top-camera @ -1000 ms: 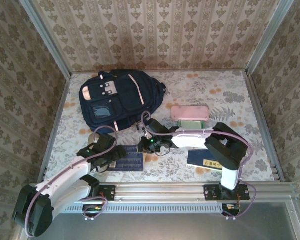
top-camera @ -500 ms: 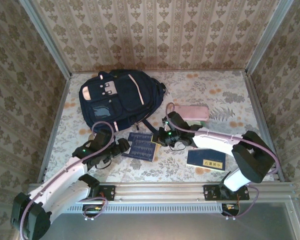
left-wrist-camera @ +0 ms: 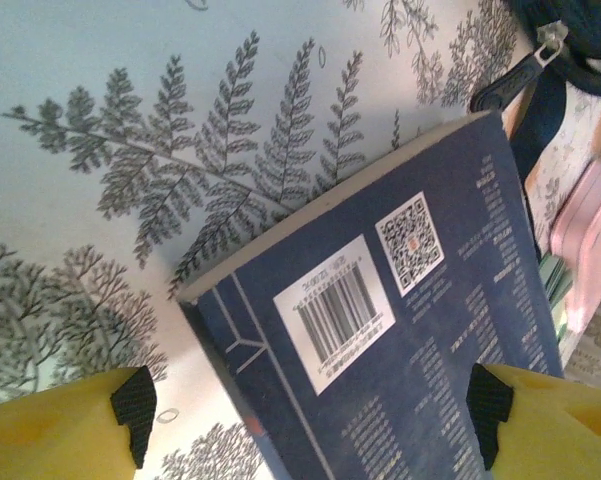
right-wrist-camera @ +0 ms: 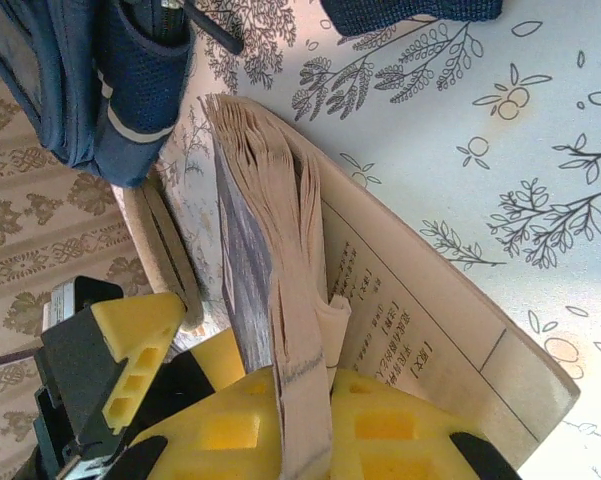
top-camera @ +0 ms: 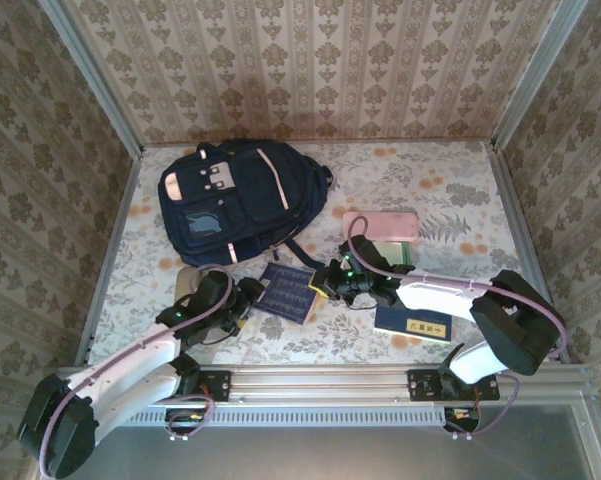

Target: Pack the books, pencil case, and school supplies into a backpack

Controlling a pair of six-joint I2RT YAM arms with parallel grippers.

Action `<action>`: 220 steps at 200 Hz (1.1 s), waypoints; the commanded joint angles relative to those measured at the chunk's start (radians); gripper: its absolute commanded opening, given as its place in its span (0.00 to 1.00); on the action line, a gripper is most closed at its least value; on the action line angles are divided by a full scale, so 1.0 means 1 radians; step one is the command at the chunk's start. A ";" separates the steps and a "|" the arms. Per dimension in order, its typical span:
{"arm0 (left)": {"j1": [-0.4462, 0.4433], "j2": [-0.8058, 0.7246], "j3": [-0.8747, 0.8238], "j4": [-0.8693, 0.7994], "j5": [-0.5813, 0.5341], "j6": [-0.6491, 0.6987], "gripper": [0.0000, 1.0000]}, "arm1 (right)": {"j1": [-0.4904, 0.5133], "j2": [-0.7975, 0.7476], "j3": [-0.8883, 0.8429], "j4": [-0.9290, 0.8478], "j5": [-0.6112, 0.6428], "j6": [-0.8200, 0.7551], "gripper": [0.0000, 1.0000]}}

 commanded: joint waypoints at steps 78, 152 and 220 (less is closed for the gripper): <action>-0.026 0.258 0.019 0.242 -0.128 -0.115 0.44 | 0.036 -0.064 -0.064 0.064 0.061 0.072 0.06; -0.045 -0.017 0.073 0.002 -0.321 -0.095 0.00 | 0.040 -0.149 -0.075 -0.075 0.144 0.019 0.48; -0.045 -0.155 0.180 -0.093 -0.417 0.086 0.00 | 0.034 -0.381 -0.031 -0.409 0.370 -0.118 0.86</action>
